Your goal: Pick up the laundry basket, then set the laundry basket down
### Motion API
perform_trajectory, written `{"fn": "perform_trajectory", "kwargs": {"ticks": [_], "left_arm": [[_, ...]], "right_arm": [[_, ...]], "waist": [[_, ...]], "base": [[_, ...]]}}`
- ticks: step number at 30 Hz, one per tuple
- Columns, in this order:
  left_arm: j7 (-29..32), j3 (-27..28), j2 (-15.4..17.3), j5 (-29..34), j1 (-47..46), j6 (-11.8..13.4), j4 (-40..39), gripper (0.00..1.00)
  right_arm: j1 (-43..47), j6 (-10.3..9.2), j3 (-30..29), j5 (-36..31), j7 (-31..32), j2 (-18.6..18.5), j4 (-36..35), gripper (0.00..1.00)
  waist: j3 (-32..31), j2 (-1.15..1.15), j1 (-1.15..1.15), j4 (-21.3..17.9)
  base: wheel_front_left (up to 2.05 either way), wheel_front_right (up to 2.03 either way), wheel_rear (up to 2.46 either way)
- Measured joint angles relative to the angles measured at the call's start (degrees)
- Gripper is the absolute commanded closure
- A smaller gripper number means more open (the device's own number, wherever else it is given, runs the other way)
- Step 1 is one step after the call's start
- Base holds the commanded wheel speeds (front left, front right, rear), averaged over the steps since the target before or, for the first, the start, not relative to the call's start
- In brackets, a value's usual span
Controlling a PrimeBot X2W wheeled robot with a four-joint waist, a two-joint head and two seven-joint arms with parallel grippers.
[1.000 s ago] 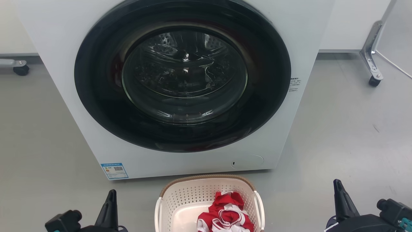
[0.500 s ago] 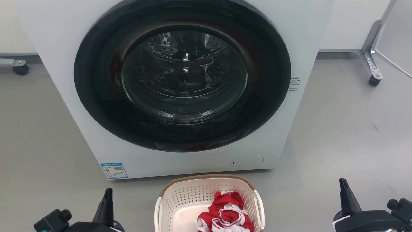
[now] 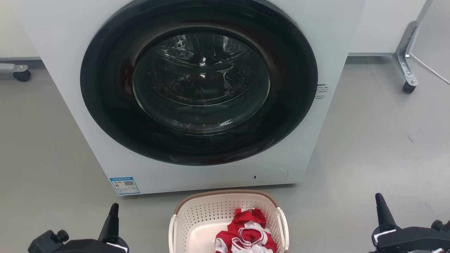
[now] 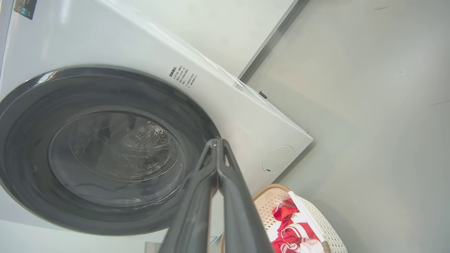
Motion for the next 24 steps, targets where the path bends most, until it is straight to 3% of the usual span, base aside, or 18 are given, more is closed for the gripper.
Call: {"fn": "perform_trajectory", "kwargs": {"ticks": [24], "left_arm": [[4.0,4.4,-1.6,-16.1,-2.1,-3.5,1.9,1.0]], "right_arm": [[-1.4,3.38,-6.0,16.7,4.6,2.2,1.7,1.0]], "waist": [[0.2,0.0,0.0,-0.1]], "base": [[0.0,0.0,0.0]]}}
